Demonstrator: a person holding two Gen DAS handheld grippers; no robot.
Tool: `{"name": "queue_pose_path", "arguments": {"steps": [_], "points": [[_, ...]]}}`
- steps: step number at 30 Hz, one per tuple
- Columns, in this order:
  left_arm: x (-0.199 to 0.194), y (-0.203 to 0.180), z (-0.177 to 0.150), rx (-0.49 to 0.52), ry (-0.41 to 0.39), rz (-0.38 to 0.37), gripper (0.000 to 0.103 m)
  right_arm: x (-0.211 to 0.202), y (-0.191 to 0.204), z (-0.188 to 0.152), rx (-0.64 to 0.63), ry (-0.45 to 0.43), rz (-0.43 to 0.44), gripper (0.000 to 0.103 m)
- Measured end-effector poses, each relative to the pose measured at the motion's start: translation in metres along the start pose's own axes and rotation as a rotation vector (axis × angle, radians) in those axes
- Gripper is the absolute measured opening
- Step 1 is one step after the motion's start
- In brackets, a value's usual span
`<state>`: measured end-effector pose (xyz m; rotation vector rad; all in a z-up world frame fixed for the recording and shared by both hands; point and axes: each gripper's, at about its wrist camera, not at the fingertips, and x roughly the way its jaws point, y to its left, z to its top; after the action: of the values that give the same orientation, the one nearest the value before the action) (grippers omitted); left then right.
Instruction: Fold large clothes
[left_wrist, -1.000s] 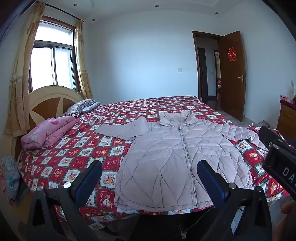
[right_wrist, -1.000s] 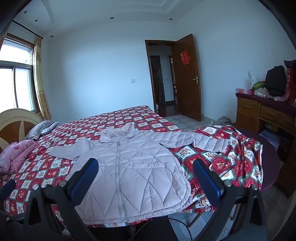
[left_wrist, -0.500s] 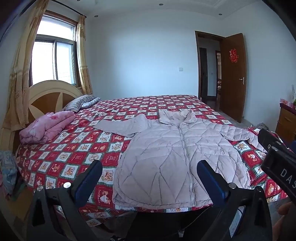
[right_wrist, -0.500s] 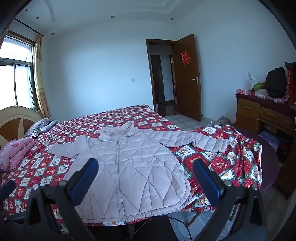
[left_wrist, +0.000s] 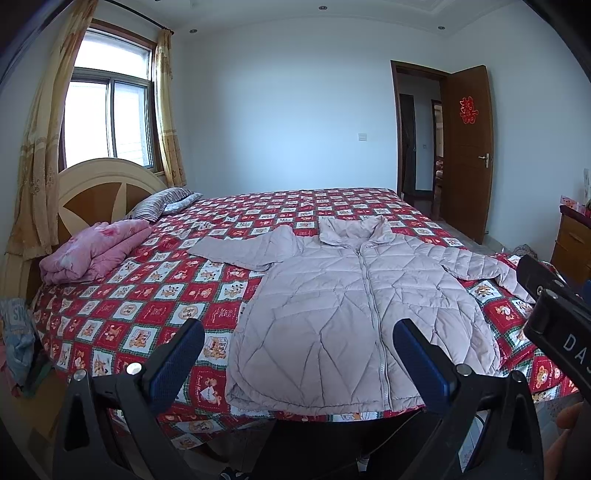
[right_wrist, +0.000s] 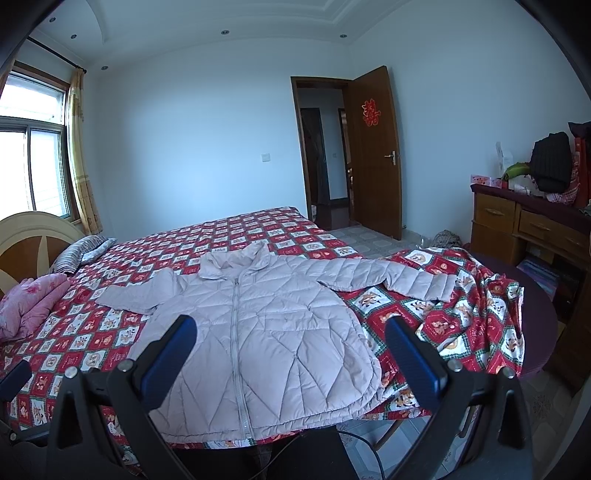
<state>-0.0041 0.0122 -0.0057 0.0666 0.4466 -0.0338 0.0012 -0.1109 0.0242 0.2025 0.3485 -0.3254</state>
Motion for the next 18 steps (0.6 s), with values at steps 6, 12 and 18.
{"name": "queue_pose_path", "arguments": {"steps": [6,12,18], "points": [[-0.0005,0.0031,0.0003,-0.011,0.008,-0.008,0.102,-0.0005,0.0011,-0.0011,-0.003,0.003,0.002,0.103],[-0.0004,0.0038,0.0006,-0.01,0.007,-0.006,0.102,-0.001,0.0027,-0.0013,-0.003,0.006,0.004,0.103],[-0.0006,0.0048,0.0015,-0.013,0.006,-0.006,0.102,-0.0003,0.0037,-0.0012,0.001,0.011,0.007,0.103]]}}
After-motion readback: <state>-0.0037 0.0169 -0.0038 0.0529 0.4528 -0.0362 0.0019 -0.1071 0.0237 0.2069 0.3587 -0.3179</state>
